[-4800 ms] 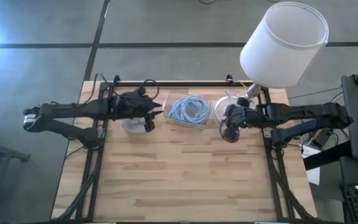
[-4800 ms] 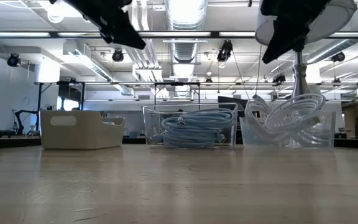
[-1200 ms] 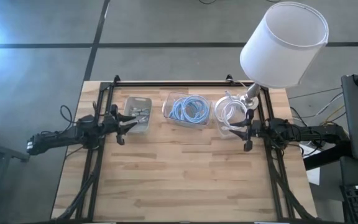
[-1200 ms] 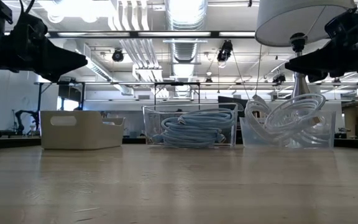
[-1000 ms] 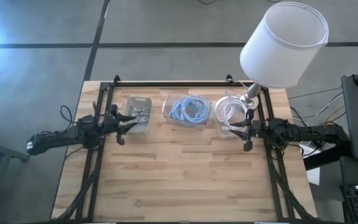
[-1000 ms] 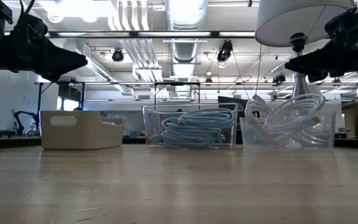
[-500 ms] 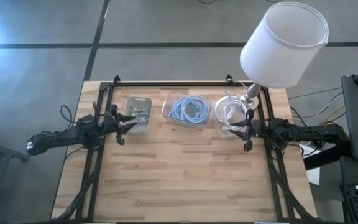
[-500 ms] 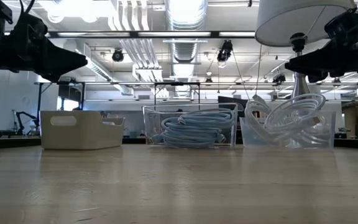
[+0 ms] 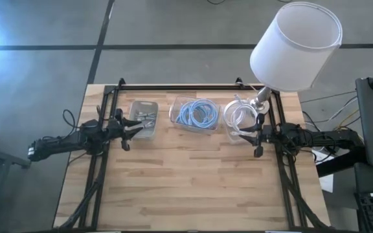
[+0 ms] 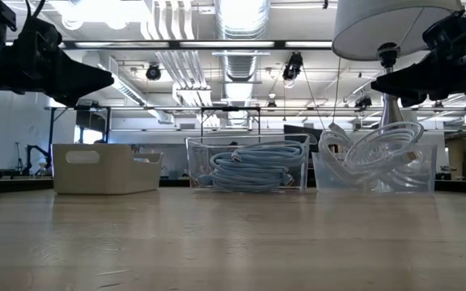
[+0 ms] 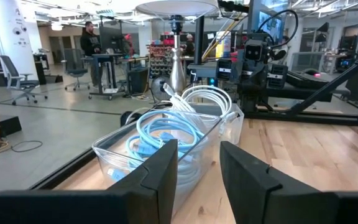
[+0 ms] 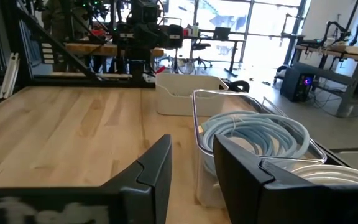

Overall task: Pick & Place USB Port
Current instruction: Return to home position

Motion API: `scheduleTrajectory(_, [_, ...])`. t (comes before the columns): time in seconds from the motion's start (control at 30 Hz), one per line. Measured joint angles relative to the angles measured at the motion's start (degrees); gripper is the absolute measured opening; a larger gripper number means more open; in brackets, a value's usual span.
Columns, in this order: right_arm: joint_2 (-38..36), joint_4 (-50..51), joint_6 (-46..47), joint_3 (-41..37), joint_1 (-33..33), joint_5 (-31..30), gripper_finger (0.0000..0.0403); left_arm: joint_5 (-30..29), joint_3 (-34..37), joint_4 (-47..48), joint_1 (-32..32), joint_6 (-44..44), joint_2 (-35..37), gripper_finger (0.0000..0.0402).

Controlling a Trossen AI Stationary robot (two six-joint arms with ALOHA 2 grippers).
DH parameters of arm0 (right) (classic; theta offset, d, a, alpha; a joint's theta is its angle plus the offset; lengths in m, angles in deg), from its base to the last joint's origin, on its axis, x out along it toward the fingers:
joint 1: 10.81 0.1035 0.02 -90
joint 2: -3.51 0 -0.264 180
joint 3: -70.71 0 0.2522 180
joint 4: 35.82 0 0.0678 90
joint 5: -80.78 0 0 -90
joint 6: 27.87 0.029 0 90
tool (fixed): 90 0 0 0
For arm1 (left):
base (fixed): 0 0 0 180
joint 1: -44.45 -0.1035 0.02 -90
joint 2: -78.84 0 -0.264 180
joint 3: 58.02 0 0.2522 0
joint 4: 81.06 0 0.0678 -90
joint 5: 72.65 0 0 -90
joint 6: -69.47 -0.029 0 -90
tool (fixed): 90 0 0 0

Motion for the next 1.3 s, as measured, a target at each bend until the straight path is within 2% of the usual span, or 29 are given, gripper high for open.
scheduleTrajectory(0.87, [0.00, 0.00, -0.07, 0.00, 0.00, 0.00, 0.0130, 0.00, -0.04, 0.04, 0.02, 0.00, 0.00, 0.0124])
scheduleTrajectory(1.3, [0.00, 0.00, 0.04, 0.02, 0.00, 0.02, 0.0112, 0.02, -0.04, 0.04, 0.00, -0.02, 0.02, 0.0124])
